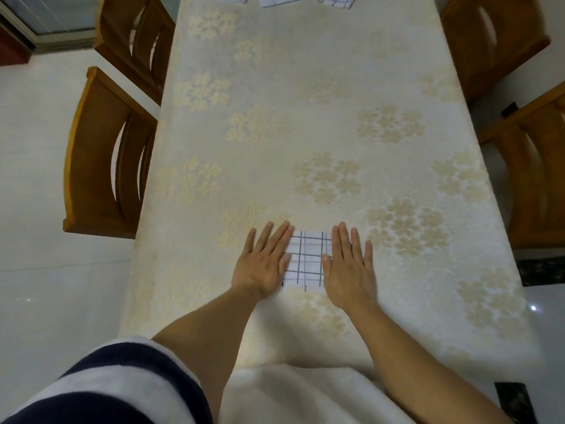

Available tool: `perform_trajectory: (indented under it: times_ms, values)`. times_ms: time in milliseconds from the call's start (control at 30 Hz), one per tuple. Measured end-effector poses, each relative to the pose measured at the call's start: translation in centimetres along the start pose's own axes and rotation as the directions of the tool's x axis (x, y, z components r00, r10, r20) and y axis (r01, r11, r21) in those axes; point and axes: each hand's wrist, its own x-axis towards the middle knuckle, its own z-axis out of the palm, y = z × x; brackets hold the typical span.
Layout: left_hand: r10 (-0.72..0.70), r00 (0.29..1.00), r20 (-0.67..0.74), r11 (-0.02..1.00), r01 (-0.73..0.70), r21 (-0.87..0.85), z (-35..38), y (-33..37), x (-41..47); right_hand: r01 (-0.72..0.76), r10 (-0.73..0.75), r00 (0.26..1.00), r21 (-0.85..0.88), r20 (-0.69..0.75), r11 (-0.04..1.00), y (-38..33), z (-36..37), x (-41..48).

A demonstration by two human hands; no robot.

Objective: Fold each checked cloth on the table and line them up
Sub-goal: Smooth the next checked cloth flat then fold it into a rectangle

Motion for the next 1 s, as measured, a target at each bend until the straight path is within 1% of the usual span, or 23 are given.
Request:
perform_trajectory:
  times_ms: [67,133,167,233,267,300,333,367,433,467,500,533,567,600,633,667,733,767,833,900,967,1000]
  values:
    - [-0.010,1.000,0.026,1.000,0.009,0.013,0.1,-0.8,-0.4,-0.006,0.006,1.000,0.005,-0.004,1.000,1.4,-0.1,-0.2]
    - [0.013,0.999,0.031,0.999,-0.012,-0.045,-0.2,-1.7,-0.4,0.037,-0.037,0.999,0.036,-0.011,0.999,2.4,-0.4,-0.2]
    - [0.019,1.000,0.010,0.993,-0.018,-0.120,-0.6,-2.0,-0.3,0.054,-0.053,0.998,0.078,-0.016,0.995,2.7,-0.8,-0.1]
    - [-0.017,0.994,-0.104,0.962,-0.012,-0.273,-1.4,-2.0,0.5,0.062,-0.041,0.994,0.213,-0.105,0.975,2.9,-1.7,0.7]
    - [-0.038,0.987,-0.156,0.959,-0.008,-0.284,-1.8,-1.8,1.2,0.073,-0.035,0.988,0.256,-0.149,0.964,2.9,-2.1,1.3]
    - [-0.043,0.985,-0.168,0.967,-0.001,-0.253,-2.3,-1.4,1.9,0.087,-0.047,0.987,0.259,-0.156,0.962,2.8,-2.5,2.1]
    - [-0.031,0.990,-0.134,0.977,0.002,-0.213,-2.8,-1.0,2.6,0.096,-0.071,0.991,0.244,-0.109,0.965,2.5,-3.3,2.9]
    - [-0.018,0.998,-0.067,0.984,0.005,-0.179,-3.3,-0.6,3.4,0.095,-0.089,0.995,0.234,-0.036,0.968,2.3,-4.2,3.9]
    - [-0.013,0.998,0.055,0.990,0.020,-0.138,-4.2,0.1,5.0,0.054,-0.083,0.988,0.214,0.127,0.975,1.7,-5.7,5.7]
    - [-0.013,0.996,0.088,0.992,0.024,-0.123,-4.6,0.1,5.5,0.041,-0.078,0.980,0.199,0.182,0.979,1.7,-6.2,6.3]
    - [-0.014,0.994,0.110,0.993,0.027,-0.114,-4.9,0.1,5.8,0.035,-0.078,0.977,0.208,0.200,0.978,1.8,-6.5,6.6]
    - [-0.017,0.992,0.126,0.992,0.033,-0.125,-5.0,-0.1,5.8,0.031,-0.082,0.977,0.252,0.197,0.967,2.1,-6.6,6.6]
    - [-0.026,0.991,0.135,0.984,0.049,-0.170,-4.9,-0.4,5.6,0.022,-0.090,0.979,0.342,0.184,0.940,2.4,-6.5,6.2]
    - [-0.042,0.991,0.126,0.963,0.073,-0.258,-4.7,-0.9,5.1,0.000,-0.088,0.981,0.452,0.174,0.892,2.7,-6.4,5.7]
    - [-0.065,0.992,0.109,0.919,0.102,-0.380,-4.6,-1.4,4.3,-0.033,-0.076,0.982,0.551,0.174,0.834,2.8,-6.4,5.1]
    - [-0.094,0.991,0.090,0.842,0.128,-0.525,-4.5,-1.9,3.3,-0.063,-0.059,0.983,0.621,0.174,0.781,2.7,-6.4,4.3]
    - [-0.164,0.983,0.081,0.617,0.166,-0.769,-4.5,-2.8,1.0,-0.088,-0.025,0.989,0.726,0.144,0.682,1.9,-6.4,2.7]
    - [-0.206,0.976,0.075,0.511,0.173,-0.842,-4.4,-3.4,-0.2,-0.110,-0.001,0.990,0.784,0.140,0.611,1.2,-6.6,1.8]
    - [-0.299,0.952,0.070,0.310,0.166,-0.936,-4.8,-4.3,-2.8,-0.153,0.047,0.988,0.878,0.148,0.454,-1.0,-7.5,0.4]
    - [-0.400,0.916,0.045,0.158,0.117,-0.980,-5.4,-5.3,-5.5,-0.169,0.062,0.986,0.917,0.157,0.361,-3.8,-8.3,-1.0]
    - [-0.489,0.872,0.033,0.070,0.077,-0.995,-6.2,-6.3,-8.3,-0.135,0.055,0.991,0.935,0.124,0.327,-7.1,-8.9,-2.2]
    - [-0.499,0.866,0.038,0.042,0.068,-0.997,-6.6,-6.9,-9.8,-0.109,0.041,0.994,0.942,0.102,0.317,-8.8,-9.1,-2.6]
